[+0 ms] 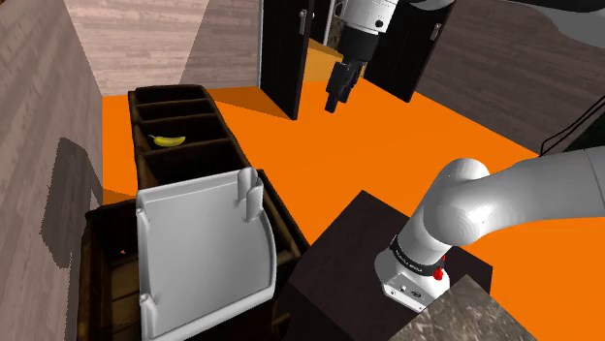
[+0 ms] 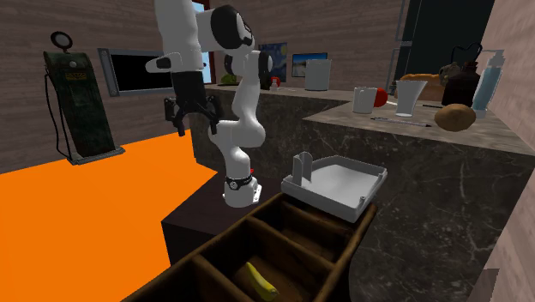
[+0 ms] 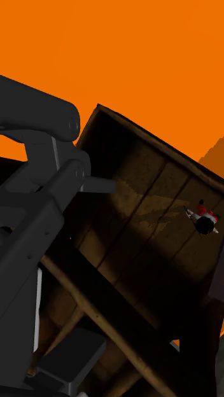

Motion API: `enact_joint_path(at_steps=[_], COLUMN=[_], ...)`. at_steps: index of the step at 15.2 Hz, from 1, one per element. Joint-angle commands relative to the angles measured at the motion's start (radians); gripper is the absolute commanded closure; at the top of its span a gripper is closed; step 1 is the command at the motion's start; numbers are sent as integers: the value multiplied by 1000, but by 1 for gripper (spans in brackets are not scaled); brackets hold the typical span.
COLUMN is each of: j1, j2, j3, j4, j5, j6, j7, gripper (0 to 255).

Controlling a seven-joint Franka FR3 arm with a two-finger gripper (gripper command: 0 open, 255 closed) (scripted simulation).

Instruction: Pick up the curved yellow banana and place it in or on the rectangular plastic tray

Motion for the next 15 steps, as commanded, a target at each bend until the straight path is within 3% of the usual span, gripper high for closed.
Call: enact_joint_path(at_steps=[1,8,15], j1=[0,3,-15], j2=[0,182,424], j3=[0,169,321], j4=[0,89,255], j5=[0,53,26], j6=[0,106,184], j7=[0,240,491], gripper=[0,0,0])
